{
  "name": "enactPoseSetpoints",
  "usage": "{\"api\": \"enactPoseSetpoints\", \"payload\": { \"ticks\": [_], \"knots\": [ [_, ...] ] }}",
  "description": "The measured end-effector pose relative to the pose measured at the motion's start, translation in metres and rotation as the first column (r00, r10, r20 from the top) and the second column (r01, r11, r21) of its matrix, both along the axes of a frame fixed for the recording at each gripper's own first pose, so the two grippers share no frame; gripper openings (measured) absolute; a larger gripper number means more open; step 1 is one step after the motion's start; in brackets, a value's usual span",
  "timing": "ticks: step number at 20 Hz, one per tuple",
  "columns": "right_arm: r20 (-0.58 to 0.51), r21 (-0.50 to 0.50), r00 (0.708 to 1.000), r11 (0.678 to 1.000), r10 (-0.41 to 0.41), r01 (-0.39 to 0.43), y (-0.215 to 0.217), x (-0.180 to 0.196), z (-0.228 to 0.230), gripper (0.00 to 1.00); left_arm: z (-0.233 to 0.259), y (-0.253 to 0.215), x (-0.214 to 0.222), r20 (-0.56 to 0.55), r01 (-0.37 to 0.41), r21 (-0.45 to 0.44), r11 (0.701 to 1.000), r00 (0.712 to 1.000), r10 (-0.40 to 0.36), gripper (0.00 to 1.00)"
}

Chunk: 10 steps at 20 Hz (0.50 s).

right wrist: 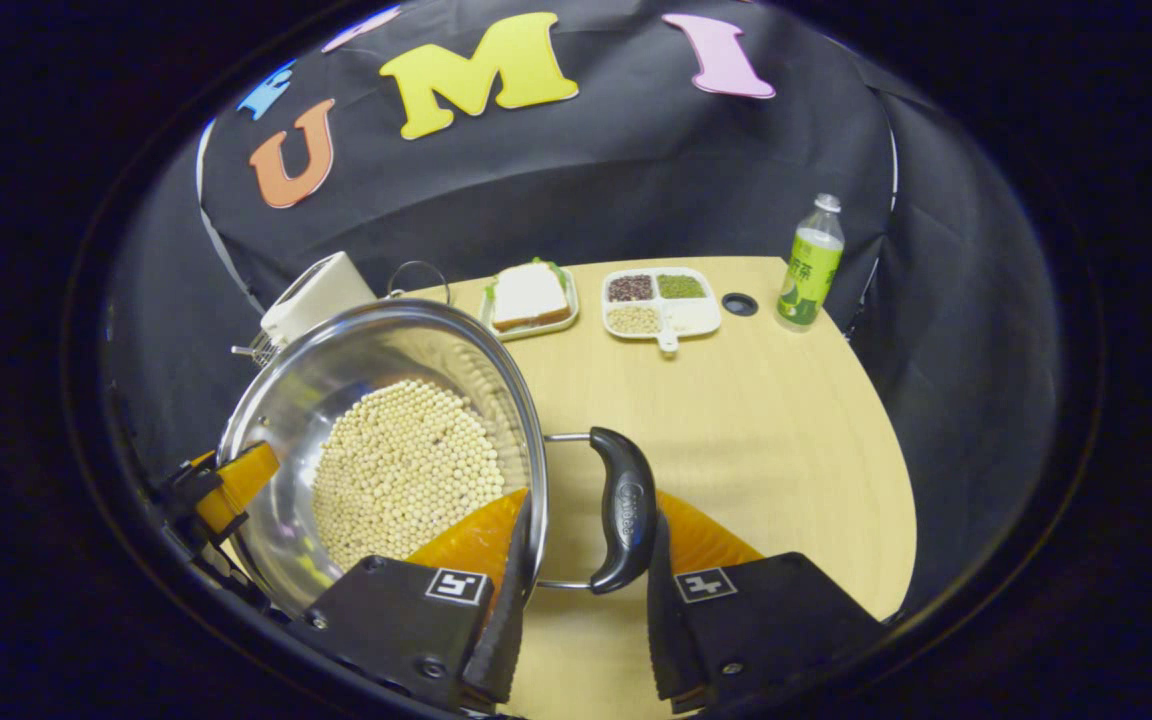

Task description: First push the handle of the pot to place it horizontally, then grasp the pot with both hands and set it on the induction cooktop.

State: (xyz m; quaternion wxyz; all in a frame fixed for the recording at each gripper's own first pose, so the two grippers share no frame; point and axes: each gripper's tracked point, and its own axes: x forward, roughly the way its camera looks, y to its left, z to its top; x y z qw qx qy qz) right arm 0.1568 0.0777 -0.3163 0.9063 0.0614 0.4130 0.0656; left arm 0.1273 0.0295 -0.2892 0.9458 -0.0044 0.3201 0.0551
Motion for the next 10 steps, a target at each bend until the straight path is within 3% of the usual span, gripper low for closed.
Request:
{"api": "enactPoseSetpoints", "payload": {
  "ticks": [10],
  "knots": [
    [-0.007, 0.029, 1.000, 1.000, 0.008, -0.008, 0.069, 0.003, -0.007, 0.52, 0.000, 0.064, 0.003, -0.004, -0.012, 0.026, 1.000, 1.000, 0.012, 0.63]
  ]
}}
